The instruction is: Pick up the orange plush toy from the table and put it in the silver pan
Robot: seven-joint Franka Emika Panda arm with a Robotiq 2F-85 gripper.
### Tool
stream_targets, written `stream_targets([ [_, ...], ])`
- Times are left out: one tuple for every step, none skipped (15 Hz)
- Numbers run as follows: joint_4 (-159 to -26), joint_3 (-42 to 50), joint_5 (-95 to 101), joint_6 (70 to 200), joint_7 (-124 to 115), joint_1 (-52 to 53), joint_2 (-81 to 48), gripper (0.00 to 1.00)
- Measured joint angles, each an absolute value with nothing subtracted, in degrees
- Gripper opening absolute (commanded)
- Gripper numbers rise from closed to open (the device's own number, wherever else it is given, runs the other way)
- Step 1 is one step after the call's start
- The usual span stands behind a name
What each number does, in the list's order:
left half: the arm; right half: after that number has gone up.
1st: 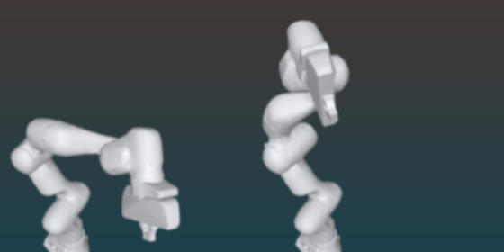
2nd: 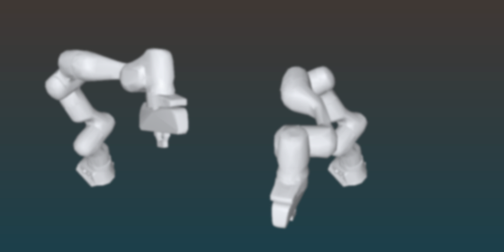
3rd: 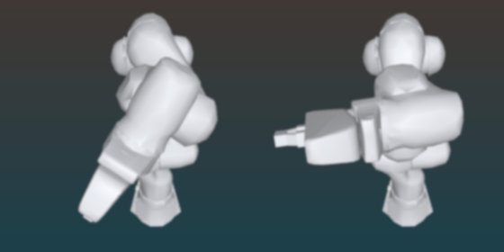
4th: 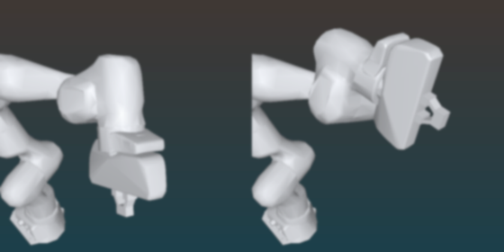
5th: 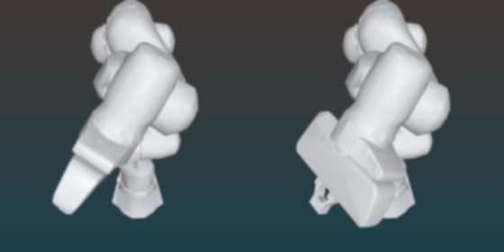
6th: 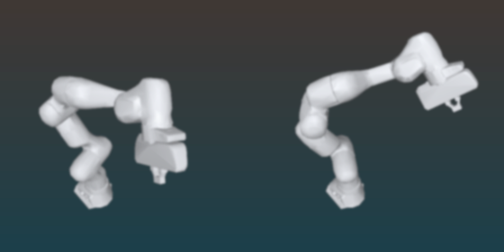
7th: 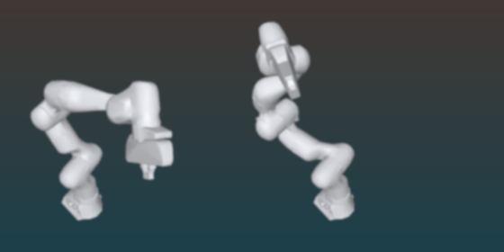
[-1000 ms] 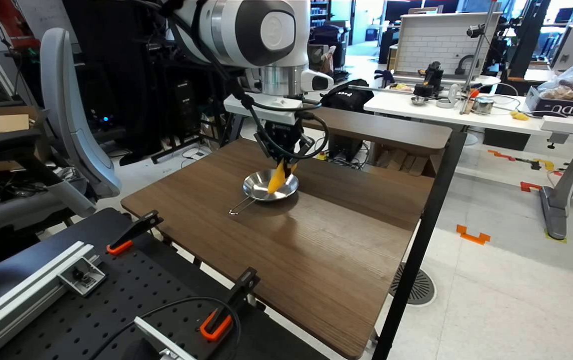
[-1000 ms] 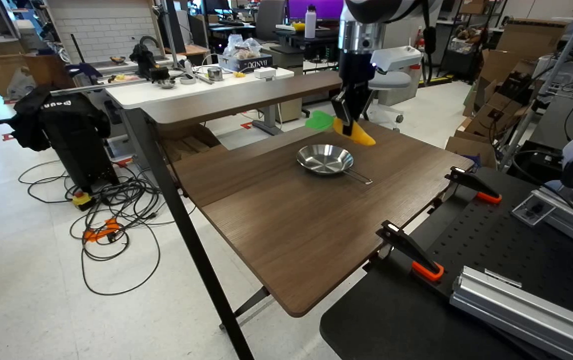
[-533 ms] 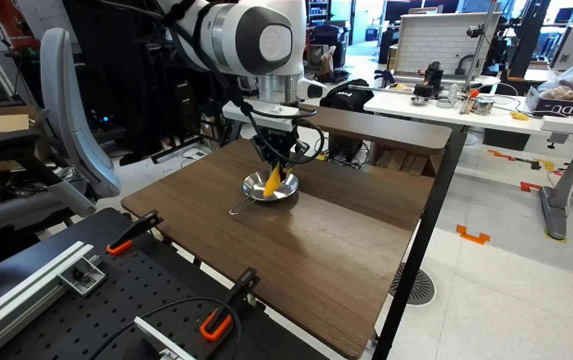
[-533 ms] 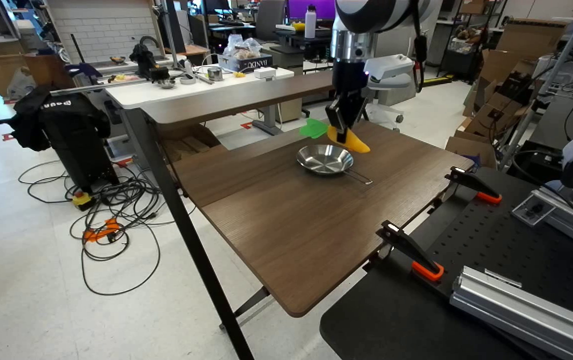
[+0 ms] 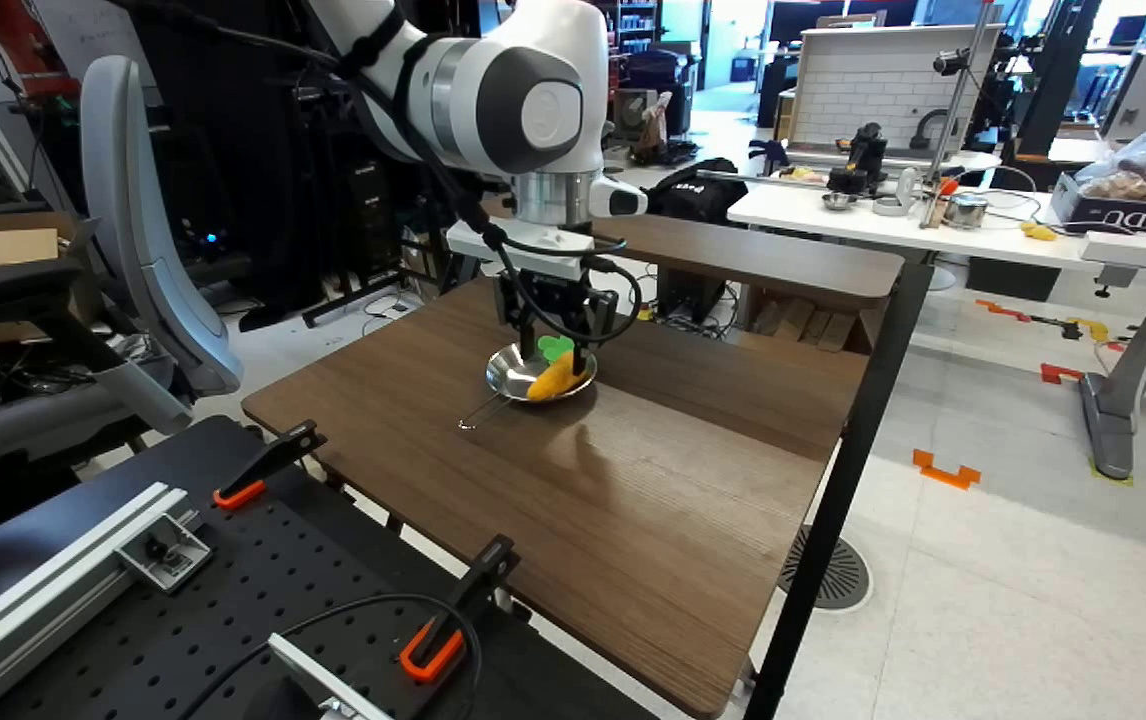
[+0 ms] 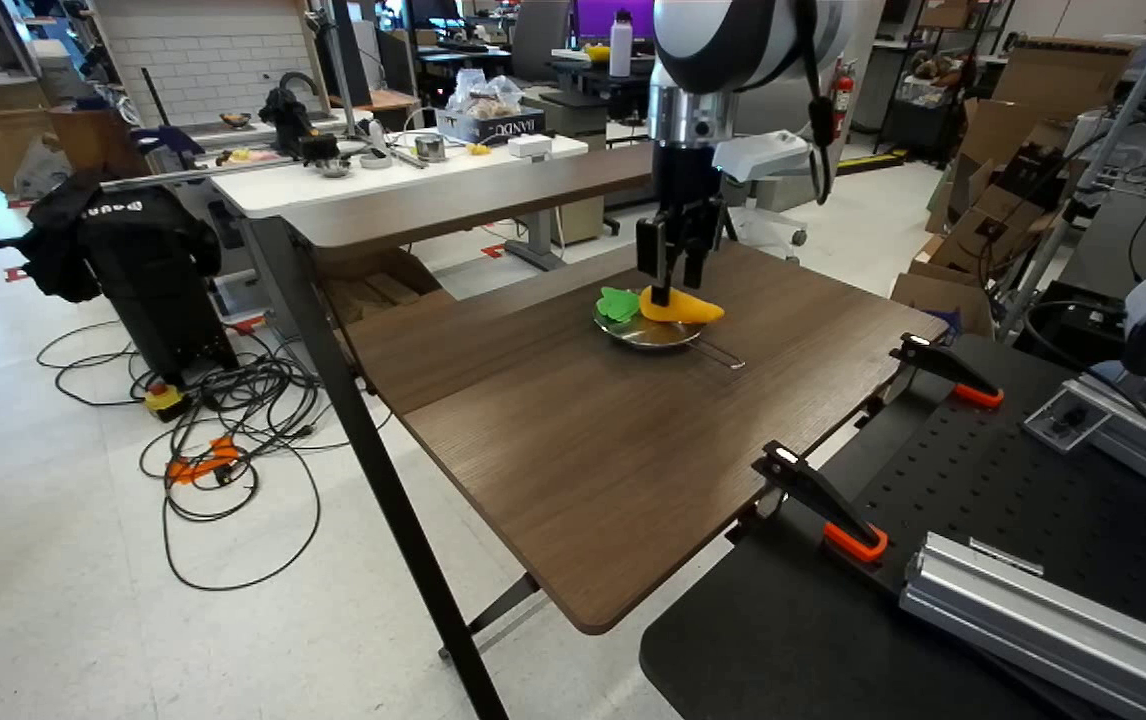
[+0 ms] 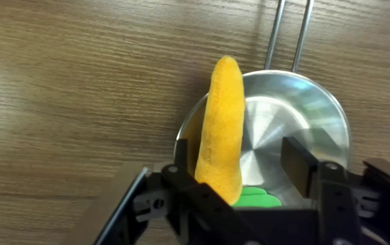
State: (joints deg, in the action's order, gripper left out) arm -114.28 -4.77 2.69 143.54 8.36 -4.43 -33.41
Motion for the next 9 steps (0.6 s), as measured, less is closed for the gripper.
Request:
stream_targets([
  [-114.23, -4.8, 2.69, 143.54, 8.37, -4.4, -33.37, 1.0],
  [-114.2, -4.81, 2.69, 143.54, 8.37, -4.37, -33.27, 1.0],
  [-114.2, -4.81, 2.69, 143.54, 8.37, -4.34, -33.06, 1.0],
  [-114.25, -4.81, 2.69, 143.54, 8.37, -4.34, -32.76, 1.0],
  [-114.43, -4.81, 2.69, 143.54, 8.36, -4.34, -32.29, 1.0],
  [-114.74, -4.81, 2.69, 143.54, 8.36, -4.34, -31.66, 1.0],
  [-115.2, -4.81, 2.69, 143.54, 8.37, -4.34, -30.86, 1.0],
  [-115.85, -4.79, 2.69, 143.54, 8.37, -4.34, -29.9, 1.0],
  [-116.6, -4.76, 2.69, 143.54, 8.37, -4.34, -28.82, 1.0],
])
